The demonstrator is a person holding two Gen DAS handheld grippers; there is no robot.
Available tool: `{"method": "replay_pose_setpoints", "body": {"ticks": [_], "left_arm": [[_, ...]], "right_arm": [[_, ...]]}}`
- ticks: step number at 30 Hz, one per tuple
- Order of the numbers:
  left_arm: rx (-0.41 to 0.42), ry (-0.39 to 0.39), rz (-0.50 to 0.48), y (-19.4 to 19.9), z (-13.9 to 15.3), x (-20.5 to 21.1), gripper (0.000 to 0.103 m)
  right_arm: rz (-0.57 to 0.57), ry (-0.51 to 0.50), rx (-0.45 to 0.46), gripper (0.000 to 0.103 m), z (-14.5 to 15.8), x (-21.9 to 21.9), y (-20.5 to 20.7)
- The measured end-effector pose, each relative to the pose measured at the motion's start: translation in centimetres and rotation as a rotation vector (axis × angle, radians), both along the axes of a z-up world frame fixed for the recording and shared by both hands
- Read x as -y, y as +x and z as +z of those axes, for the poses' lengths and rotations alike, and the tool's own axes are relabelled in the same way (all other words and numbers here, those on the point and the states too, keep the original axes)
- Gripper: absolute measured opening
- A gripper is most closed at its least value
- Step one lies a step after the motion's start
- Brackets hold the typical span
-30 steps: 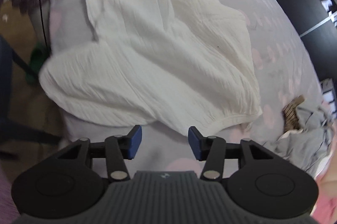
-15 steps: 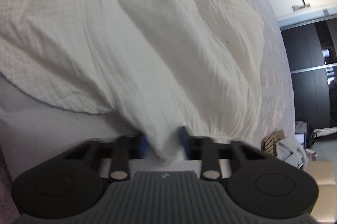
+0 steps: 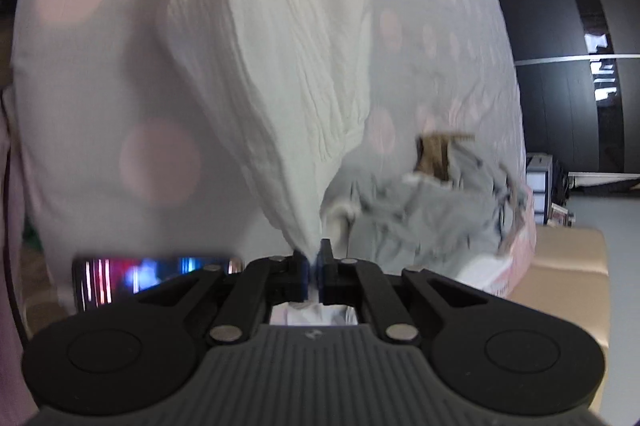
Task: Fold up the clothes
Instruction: 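Lay the garment flat and open both tools to release it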
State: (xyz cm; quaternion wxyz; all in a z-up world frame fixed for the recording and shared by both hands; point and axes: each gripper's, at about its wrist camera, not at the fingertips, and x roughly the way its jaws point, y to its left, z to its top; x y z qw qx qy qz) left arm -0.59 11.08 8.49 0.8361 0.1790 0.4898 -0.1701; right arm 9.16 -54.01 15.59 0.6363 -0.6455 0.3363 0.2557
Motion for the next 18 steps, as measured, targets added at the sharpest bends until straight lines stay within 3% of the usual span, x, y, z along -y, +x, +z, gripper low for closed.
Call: {"method": "replay_pose_setpoints", "body": {"ticks": [6, 13, 15, 16, 18], "left_arm": [[-0.099, 0.056, -0.158, -2.1, -3.1, 4.1, 0.004], [-0.213, 0.089, -0.179, -2.5, -6.1, 4.0, 0.004], [-0.226, 0.077, -0.183, -2.7, -6.1, 4.1, 0.006], [-0.228, 0.075, -0.192, -2.9, -6.0, 4.1, 0.006], [-0.234, 0.069, -0.210, -3.3, -5.6, 4.2, 0.017]], "right_arm": [[-0.125, -0.031, -0.071, 0.004, -3.0, 3.4, 0.3], [-0.174, -0.019, -0.132, 0.006, -5.0, 3.4, -0.6], [-0.183, -0.018, -0.157, 0.015, -5.3, 3.3, -0.9], [-0.187, -0.017, -0.169, 0.027, -5.5, 3.2, -1.1], [-0.192, -0.019, -0.181, 0.035, -5.1, 3.2, -1.2]]}}
